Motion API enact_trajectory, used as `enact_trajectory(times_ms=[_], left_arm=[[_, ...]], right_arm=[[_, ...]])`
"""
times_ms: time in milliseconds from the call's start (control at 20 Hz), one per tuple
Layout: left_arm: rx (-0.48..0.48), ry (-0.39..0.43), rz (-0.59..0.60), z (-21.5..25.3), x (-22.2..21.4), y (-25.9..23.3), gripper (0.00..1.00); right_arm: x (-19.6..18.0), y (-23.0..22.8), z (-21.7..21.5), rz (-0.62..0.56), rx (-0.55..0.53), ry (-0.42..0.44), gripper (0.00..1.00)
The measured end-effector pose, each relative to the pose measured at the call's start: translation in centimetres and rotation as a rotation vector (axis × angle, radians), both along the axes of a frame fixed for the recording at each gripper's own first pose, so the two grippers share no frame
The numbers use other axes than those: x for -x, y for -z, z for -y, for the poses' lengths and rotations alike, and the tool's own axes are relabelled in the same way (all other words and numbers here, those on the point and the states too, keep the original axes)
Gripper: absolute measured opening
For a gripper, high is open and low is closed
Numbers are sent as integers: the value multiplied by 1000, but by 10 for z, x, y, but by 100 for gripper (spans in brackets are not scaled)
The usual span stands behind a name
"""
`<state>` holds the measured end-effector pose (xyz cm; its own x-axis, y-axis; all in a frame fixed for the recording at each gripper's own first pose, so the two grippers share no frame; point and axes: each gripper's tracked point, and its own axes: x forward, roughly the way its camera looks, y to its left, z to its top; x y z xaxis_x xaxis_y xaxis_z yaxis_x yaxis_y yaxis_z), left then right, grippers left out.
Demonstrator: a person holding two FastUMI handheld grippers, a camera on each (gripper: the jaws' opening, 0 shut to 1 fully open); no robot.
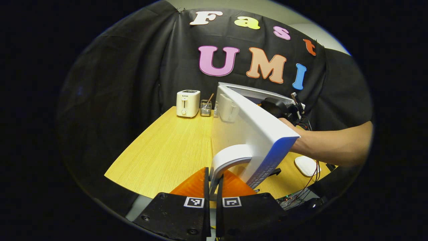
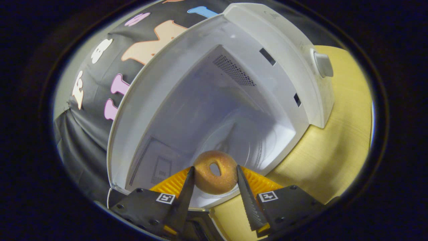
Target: Open the microwave oven with the left hand, put the food in, and close the microwave oven.
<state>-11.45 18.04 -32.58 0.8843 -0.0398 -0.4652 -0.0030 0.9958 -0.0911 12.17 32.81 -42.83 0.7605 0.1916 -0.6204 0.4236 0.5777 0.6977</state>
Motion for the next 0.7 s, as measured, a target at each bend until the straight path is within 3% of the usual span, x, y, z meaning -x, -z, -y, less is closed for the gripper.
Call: enact_trajectory(times_ms=[500, 650, 700], left_arm=[[1, -6, -3, 1, 0, 1, 6], [1, -8, -3, 1, 0, 2, 6], [1, -9, -2, 1, 0, 1, 6]], right_arm=[[-11, 14, -2, -41, 19, 33, 70], [-13, 17, -1, -41, 61, 9, 82], [-13, 14, 0, -33, 82, -4, 82]])
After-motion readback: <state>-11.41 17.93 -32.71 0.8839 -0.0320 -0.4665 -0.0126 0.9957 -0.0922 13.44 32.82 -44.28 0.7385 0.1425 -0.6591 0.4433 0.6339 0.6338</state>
